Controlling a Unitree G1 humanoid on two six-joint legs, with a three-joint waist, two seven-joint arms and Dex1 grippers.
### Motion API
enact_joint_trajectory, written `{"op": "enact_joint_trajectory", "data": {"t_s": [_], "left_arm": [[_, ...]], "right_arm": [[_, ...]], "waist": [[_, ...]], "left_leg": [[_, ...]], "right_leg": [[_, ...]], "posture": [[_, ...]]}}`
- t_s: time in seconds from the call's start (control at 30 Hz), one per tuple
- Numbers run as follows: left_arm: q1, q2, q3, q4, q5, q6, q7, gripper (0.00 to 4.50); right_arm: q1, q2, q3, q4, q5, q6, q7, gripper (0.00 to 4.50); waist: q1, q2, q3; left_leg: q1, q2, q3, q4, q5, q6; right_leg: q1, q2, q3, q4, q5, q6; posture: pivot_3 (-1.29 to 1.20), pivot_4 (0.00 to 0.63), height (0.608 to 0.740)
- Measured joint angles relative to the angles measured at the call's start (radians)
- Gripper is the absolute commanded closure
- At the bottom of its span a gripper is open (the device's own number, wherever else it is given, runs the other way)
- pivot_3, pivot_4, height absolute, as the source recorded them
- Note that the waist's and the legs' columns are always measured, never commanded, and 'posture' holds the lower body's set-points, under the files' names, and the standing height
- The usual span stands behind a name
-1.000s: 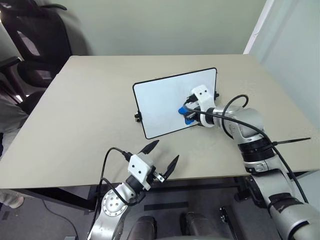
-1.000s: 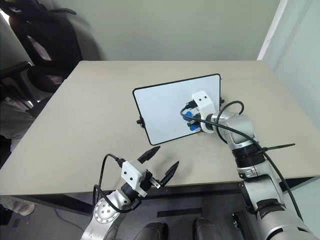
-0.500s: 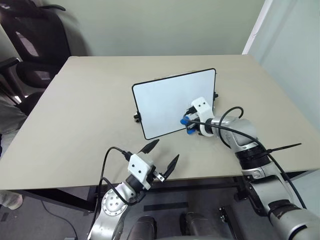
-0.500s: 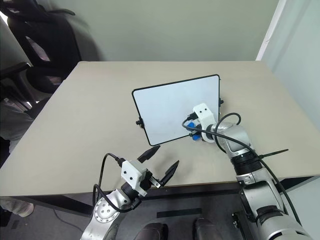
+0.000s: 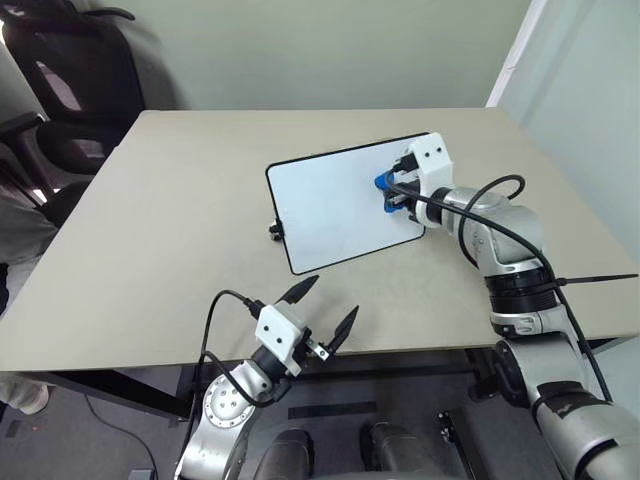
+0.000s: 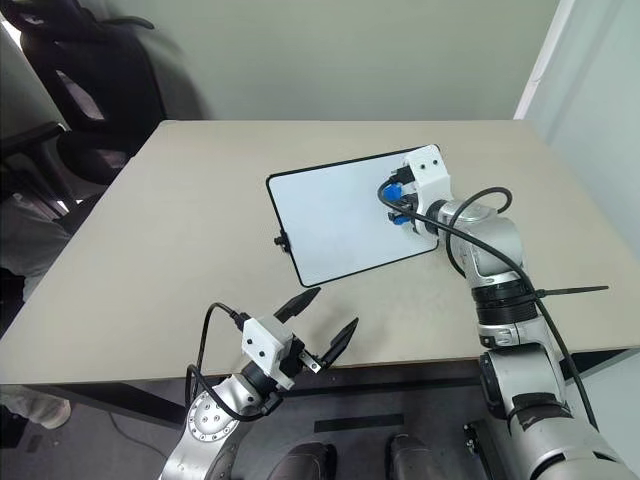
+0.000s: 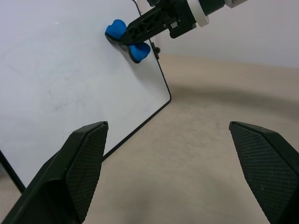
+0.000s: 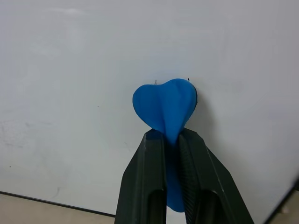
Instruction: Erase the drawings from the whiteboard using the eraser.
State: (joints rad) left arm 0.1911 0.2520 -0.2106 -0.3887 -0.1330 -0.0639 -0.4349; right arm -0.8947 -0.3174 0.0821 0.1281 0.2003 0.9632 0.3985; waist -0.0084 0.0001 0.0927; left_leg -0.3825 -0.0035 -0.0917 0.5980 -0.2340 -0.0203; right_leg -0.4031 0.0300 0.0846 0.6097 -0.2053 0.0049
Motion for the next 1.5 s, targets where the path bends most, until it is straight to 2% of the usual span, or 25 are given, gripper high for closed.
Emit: {"op": "enact_joint_trajectory", "data": {"t_s": [0.17, 0.3, 0.67, 0.87, 0.97, 1.17, 1.3, 1.4, 1.47, 1.5], "left_arm": [[-0.010, -0.002, 0.000, 0.003, 0.000, 0.000, 0.001, 0.00], [-0.010, -0.003, 0.000, 0.003, 0.000, 0.000, 0.003, 0.00], [-0.009, -0.002, 0.000, 0.003, 0.000, 0.000, 0.002, 0.00], [-0.009, 0.000, 0.001, 0.003, -0.002, -0.001, -0.002, 0.00], [-0.009, 0.001, 0.001, 0.004, -0.003, -0.001, -0.004, 0.00], [-0.007, 0.001, -0.001, 0.003, -0.004, 0.000, -0.004, 0.00], [0.004, 0.001, -0.002, 0.003, -0.004, 0.000, -0.003, 0.00], [0.007, 0.002, -0.001, 0.002, -0.004, 0.001, -0.002, 0.00], [0.008, 0.002, -0.001, 0.002, -0.004, 0.001, -0.002, 0.00], [0.008, 0.002, -0.002, 0.002, -0.004, 0.001, -0.003, 0.00]], "right_arm": [[0.027, 0.004, 0.052, -0.016, -0.006, 0.022, 0.014, 4.33], [0.045, 0.002, 0.063, 0.030, -0.009, 0.042, 0.016, 4.33], [0.065, -0.006, 0.095, 0.094, -0.028, 0.089, 0.018, 4.33], [0.094, -0.063, 0.103, -0.011, -0.028, 0.118, 0.036, 4.33], [0.112, -0.104, 0.073, -0.146, -0.008, 0.158, 0.047, 4.33], [0.193, -0.209, -0.067, -0.380, 0.055, 0.326, 0.053, 4.33], [0.279, -0.286, -0.156, -0.419, 0.063, 0.397, 0.052, 4.33], [0.373, -0.332, -0.209, -0.410, 0.063, 0.411, 0.051, 4.33], [0.418, -0.336, -0.221, -0.400, 0.063, 0.408, 0.051, 4.33], [0.437, -0.336, -0.222, -0.393, 0.063, 0.403, 0.051, 4.02]], "waist": [[-0.003, -0.002, -0.005], [-0.003, -0.002, -0.005], [-0.002, 0.000, -0.001], [0.003, 0.000, -0.002], [0.006, 0.000, -0.003], [0.015, -0.004, -0.010], [0.022, -0.005, -0.011], [0.024, -0.006, -0.011], [0.023, -0.006, -0.010], [0.020, -0.007, -0.010]], "left_leg": [[0.006, 0.000, 0.000, 0.000, 0.001, 0.001], [0.015, 0.000, 0.000, 0.000, -0.003, -0.005], [0.009, 0.000, -0.001, -0.001, -0.008, -0.008], [0.007, 0.000, 0.000, 0.000, -0.007, -0.007], [0.007, 0.000, 0.000, 0.000, -0.002, 0.001], [0.010, 0.000, 0.000, 0.001, -0.004, 0.004], [0.014, 0.000, 0.000, 0.001, -0.007, 0.005], [0.015, 0.000, 0.000, 0.001, -0.013, -0.004], [0.015, 0.000, 0.000, 0.001, -0.014, -0.005], [0.016, 0.000, 0.000, 0.001, -0.014, -0.005]], "right_leg": [[0.007, 0.000, 0.000, -0.001, 0.001, 0.003], [0.010, 0.000, 0.000, -0.002, -0.002, 0.003], [0.002, 0.000, 0.000, -0.001, -0.002, 0.001], [0.003, 0.000, 0.000, -0.001, -0.001, 0.001], [0.004, 0.000, 0.000, -0.002, 0.000, 0.002], [0.010, 0.000, 0.000, -0.003, -0.010, 0.007], [0.015, 0.000, 0.000, -0.004, -0.013, 0.008], [0.017, 0.000, 0.000, -0.003, -0.015, 0.009], [0.018, 0.000, 0.000, -0.002, -0.016, 0.010], [0.018, 0.000, 0.000, -0.001, -0.016, 0.011]], "posture": [[0.00, 0.150, 0.739], [0.00, 0.150, 0.739], [0.00, 0.150, 0.739], [0.00, 0.150, 0.739], [0.00, 0.150, 0.739], [0.00, 0.150, 0.739], [0.00, 0.150, 0.739], [0.00, 0.150, 0.739], [0.00, 0.150, 0.739], [0.00, 0.150, 0.739]]}}
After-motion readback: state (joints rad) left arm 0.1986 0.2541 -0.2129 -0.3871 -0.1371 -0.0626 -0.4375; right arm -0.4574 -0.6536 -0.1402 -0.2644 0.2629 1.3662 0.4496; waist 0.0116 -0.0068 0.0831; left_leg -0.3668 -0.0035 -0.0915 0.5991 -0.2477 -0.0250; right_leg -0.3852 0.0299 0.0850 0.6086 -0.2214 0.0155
